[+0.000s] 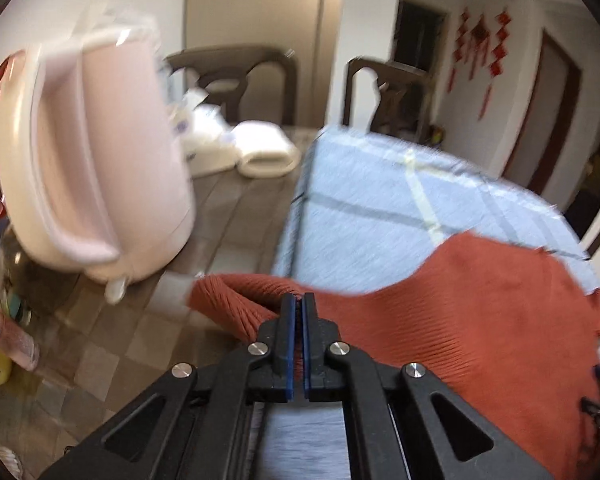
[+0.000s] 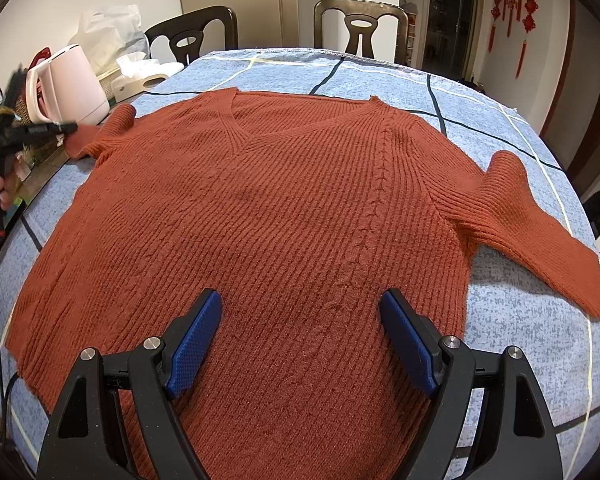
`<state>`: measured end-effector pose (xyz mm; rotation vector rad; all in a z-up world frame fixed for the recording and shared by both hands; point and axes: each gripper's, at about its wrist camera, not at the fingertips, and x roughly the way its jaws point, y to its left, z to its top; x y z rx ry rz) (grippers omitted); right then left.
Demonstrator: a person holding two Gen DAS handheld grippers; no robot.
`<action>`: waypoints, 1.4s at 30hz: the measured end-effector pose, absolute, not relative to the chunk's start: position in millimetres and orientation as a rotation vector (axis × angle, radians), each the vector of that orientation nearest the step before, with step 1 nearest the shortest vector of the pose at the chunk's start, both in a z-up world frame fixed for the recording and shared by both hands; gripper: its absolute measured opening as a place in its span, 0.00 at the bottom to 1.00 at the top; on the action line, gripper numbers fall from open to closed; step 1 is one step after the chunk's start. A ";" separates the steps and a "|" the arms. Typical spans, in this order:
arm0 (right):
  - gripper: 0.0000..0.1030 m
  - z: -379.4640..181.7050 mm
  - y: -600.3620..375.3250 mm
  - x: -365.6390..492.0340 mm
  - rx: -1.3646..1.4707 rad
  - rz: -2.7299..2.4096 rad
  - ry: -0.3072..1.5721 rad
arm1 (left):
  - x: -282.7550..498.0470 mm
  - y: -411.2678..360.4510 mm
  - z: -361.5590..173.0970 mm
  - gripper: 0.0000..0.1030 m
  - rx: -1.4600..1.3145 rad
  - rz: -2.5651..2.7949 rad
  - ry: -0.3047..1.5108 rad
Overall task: Fold small clothes
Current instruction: 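Fold the held sleeve across the sweater body with the left tool, release, then grasp the other sleeve near the shoulder with the right tool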
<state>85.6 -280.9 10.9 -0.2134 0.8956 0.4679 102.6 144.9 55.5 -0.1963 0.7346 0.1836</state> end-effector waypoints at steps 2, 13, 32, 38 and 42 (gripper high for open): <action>0.80 11.0 -281.0 85.6 -0.214 0.468 0.896 | 103.6 127.6 75.0 0.04 -0.190 0.125 0.696; 0.80 10.9 -281.0 85.4 -0.210 0.469 0.896 | 152.1 -16.4 105.2 0.05 -0.264 -0.357 0.704; 0.79 48.7 -277.5 97.0 -0.006 0.588 0.884 | 136.9 34.7 50.7 0.19 -0.199 -0.149 0.832; 0.46 39.8 -255.4 145.5 0.168 0.620 1.006 | 139.3 22.0 33.9 0.19 -0.175 -0.174 0.864; 0.10 15.3 -240.7 169.7 0.228 0.624 1.141 | 140.2 22.1 27.0 0.19 -0.169 -0.184 0.880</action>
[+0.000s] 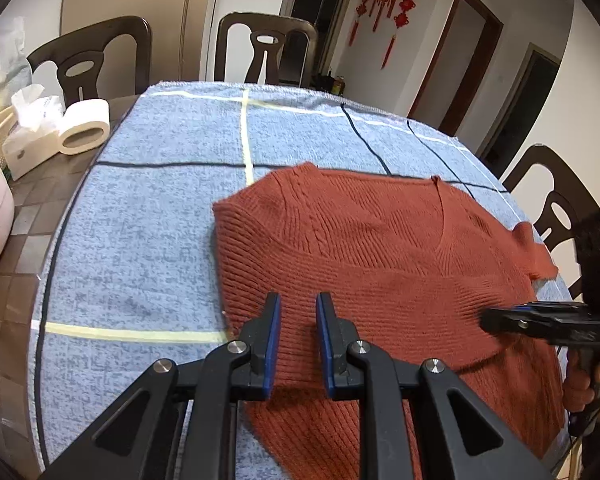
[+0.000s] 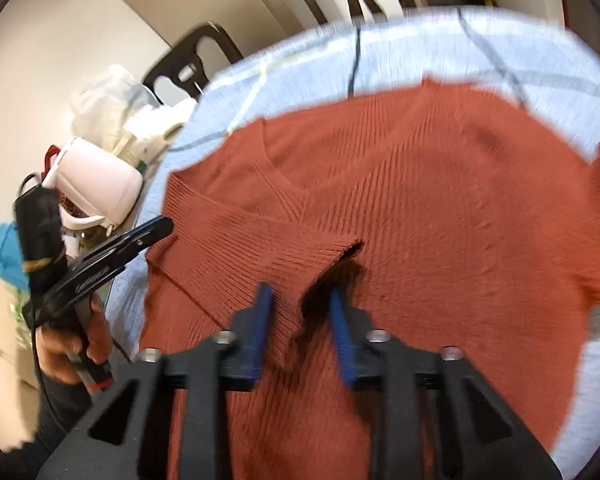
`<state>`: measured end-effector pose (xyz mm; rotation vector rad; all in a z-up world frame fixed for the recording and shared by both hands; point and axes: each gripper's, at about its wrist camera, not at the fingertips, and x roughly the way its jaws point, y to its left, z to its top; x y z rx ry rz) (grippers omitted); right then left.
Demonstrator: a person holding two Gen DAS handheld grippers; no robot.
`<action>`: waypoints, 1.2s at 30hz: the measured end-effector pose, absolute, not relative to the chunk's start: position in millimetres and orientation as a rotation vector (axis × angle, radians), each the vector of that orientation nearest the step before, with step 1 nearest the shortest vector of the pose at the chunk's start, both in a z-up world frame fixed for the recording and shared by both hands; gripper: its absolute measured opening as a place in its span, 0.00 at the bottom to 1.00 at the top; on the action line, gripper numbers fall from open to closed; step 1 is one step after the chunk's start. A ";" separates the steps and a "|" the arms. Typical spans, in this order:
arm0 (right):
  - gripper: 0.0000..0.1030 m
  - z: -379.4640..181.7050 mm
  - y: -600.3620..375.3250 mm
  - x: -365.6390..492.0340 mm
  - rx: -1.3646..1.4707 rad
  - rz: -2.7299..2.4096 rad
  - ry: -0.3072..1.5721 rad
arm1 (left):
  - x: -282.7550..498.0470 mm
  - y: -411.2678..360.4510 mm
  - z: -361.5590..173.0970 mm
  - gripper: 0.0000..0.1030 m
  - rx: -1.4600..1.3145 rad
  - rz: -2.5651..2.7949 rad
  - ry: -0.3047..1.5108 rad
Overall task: Fold small clothes
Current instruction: 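Grasp the other sleeve near the shoulder with the right tool, then fold the held sleeve across the sweater body with the right tool, release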
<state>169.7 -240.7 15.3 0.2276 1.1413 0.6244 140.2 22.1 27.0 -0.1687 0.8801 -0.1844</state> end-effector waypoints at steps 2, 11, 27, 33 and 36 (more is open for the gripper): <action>0.04 20.4 -234.7 171.9 0.211 0.632 1.131 | 139.1 20.9 25.4 0.19 -0.159 -0.185 0.879; 0.04 63.6 -237.6 202.8 0.161 0.630 0.990 | 142.2 22.1 24.2 0.19 -0.185 -0.179 0.868; 0.14 20.8 -248.7 189.5 0.062 0.550 1.068 | 143.9 3.6 21.8 0.26 -0.098 -0.154 0.895; 0.28 52.4 -285.8 154.8 0.076 0.507 0.962 | 103.3 10.4 37.3 0.30 -0.121 -0.147 0.859; 0.48 55.6 -315.2 135.6 0.127 0.471 0.935 | 84.2 12.2 45.6 0.39 -0.163 -0.149 0.832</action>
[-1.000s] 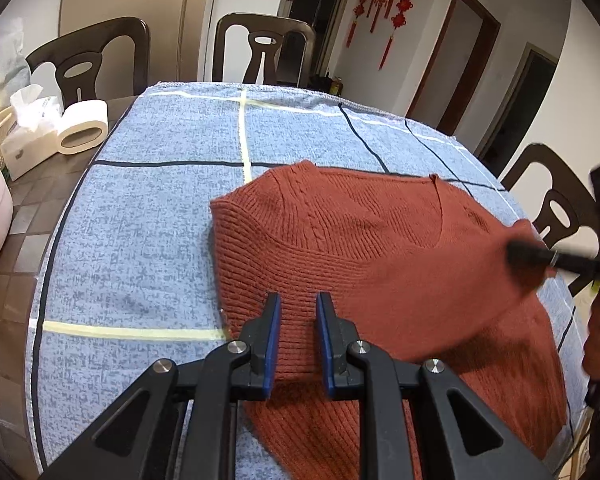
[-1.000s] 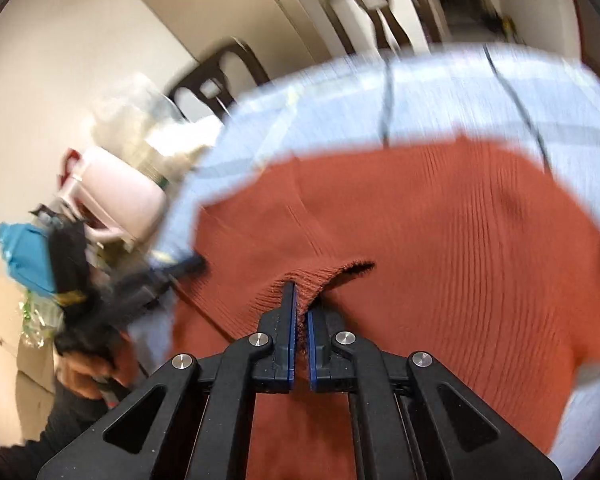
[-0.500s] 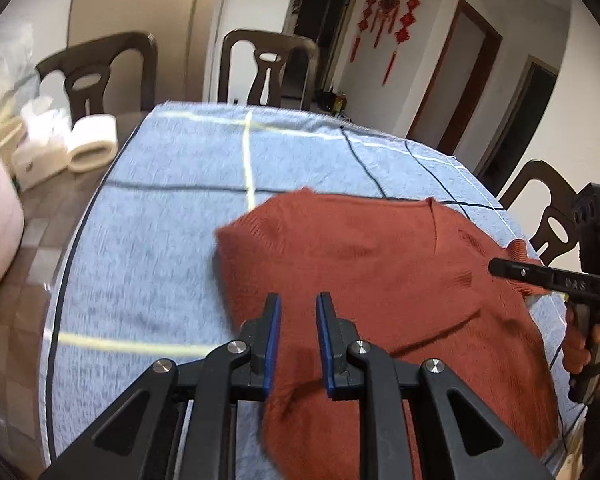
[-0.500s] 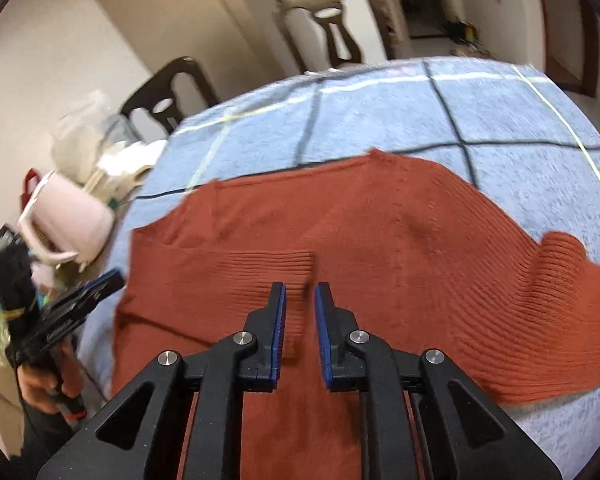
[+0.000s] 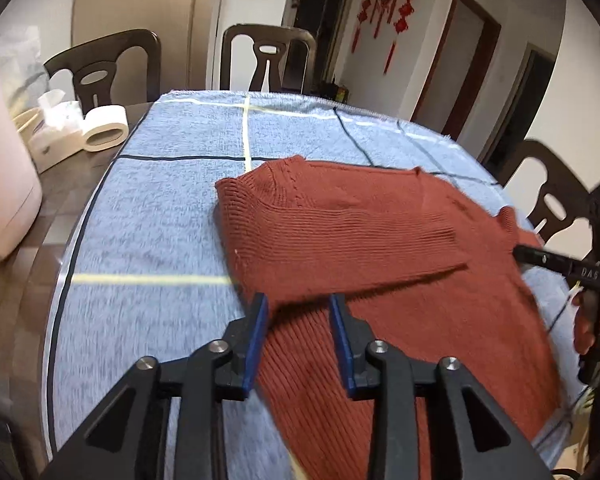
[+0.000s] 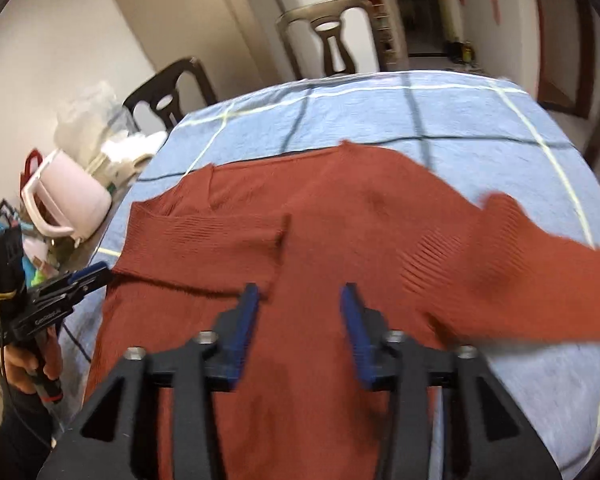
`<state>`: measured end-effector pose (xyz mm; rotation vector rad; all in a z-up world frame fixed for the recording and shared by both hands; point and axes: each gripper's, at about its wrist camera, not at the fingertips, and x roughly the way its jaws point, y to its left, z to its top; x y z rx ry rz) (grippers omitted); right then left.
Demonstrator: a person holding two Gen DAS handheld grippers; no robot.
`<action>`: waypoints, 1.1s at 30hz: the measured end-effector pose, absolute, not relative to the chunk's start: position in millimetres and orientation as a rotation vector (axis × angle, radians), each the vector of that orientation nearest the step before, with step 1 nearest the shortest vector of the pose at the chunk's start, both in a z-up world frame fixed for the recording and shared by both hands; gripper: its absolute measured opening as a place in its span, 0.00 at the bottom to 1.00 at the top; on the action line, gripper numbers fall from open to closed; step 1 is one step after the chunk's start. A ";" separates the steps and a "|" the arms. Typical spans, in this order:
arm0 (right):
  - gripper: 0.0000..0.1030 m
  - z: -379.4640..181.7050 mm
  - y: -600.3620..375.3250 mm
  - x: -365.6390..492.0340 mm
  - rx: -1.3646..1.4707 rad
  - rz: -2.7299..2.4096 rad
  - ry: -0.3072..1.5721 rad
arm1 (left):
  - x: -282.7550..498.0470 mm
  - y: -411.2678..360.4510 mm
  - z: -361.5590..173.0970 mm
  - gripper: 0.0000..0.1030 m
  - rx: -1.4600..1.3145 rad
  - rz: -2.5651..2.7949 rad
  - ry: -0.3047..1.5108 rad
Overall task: Fold small clothes
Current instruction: 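Fold the held sleeve across the sweater body with the right tool, release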
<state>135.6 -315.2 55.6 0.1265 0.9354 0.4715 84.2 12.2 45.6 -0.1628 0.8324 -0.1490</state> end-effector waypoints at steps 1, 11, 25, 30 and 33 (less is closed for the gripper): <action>0.48 55.2 -329.0 128.6 0.155 0.453 0.932 | 80.4 11.0 47.3 0.40 -0.170 -0.142 0.828; 0.48 28.8 -460.1 119.9 0.500 0.158 0.948 | 81.7 -23.9 48.8 0.52 -0.138 -0.161 0.802; 0.47 27.1 -535.8 142.3 0.704 -0.058 0.804 | 79.0 -40.2 13.8 0.54 -0.114 -0.128 0.863; 0.10 30.3 -526.1 152.5 0.672 -0.059 0.837 | 80.3 -39.1 13.1 0.54 -0.126 -0.126 0.862; 0.09 47.3 -509.8 150.9 0.630 -0.021 0.793 | 80.6 -38.7 13.0 0.54 -0.130 -0.127 0.862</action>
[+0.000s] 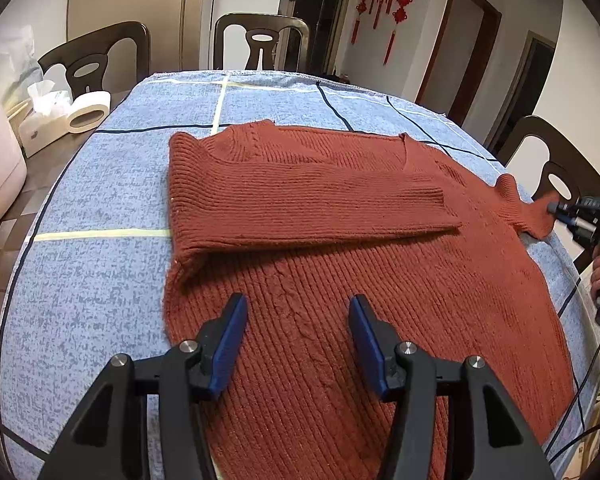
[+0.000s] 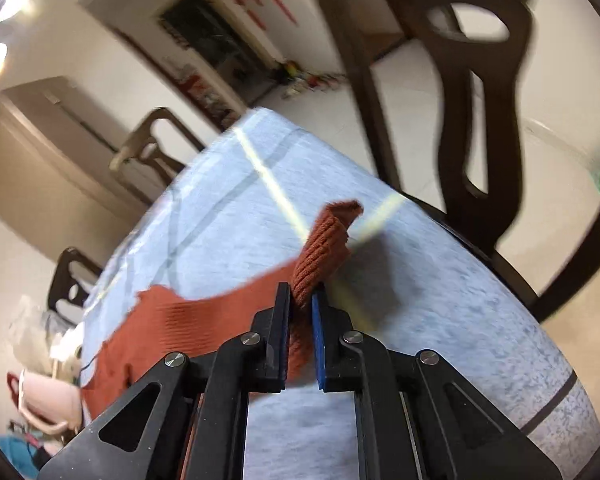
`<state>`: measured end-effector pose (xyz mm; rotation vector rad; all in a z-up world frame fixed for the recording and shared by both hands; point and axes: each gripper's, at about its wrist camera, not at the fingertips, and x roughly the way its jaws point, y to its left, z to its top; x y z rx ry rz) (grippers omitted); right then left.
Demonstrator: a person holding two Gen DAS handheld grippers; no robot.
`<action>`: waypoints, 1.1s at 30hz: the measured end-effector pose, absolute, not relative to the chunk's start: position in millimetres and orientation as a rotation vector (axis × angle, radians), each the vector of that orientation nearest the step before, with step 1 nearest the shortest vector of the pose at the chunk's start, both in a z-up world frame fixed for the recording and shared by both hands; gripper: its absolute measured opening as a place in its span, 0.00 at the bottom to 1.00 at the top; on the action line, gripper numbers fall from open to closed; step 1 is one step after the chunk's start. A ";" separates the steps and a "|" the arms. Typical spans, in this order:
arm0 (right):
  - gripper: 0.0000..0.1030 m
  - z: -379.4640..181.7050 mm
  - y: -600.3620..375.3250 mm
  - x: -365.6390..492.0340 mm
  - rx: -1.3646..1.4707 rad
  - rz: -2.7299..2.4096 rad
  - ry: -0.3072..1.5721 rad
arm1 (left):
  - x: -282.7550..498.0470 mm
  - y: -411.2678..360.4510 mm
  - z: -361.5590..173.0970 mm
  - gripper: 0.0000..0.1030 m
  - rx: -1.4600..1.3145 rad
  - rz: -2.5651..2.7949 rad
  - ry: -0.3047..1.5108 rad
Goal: Fold small clothes
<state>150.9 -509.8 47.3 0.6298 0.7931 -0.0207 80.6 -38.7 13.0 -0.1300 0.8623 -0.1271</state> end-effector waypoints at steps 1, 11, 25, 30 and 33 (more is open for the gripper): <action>0.09 58.3 -501.0 150.5 0.616 0.015 0.774 | 80.4 -38.3 12.8 0.54 -0.132 -0.128 0.863; 0.09 108.4 -348.9 171.9 0.455 0.450 0.754 | 80.3 -37.3 12.5 0.54 -0.142 -0.130 0.862; 0.31 62.4 -325.3 145.2 0.365 0.621 0.861 | 94.8 -48.9 55.6 0.54 -0.191 -0.262 0.824; 0.31 52.8 -356.1 150.4 0.348 0.480 0.872 | 132.8 -75.0 51.6 0.54 -0.137 -0.291 0.844; 0.31 44.6 -362.9 157.0 0.348 0.469 0.887 | 138.5 -87.8 53.5 0.54 -0.127 -0.322 0.824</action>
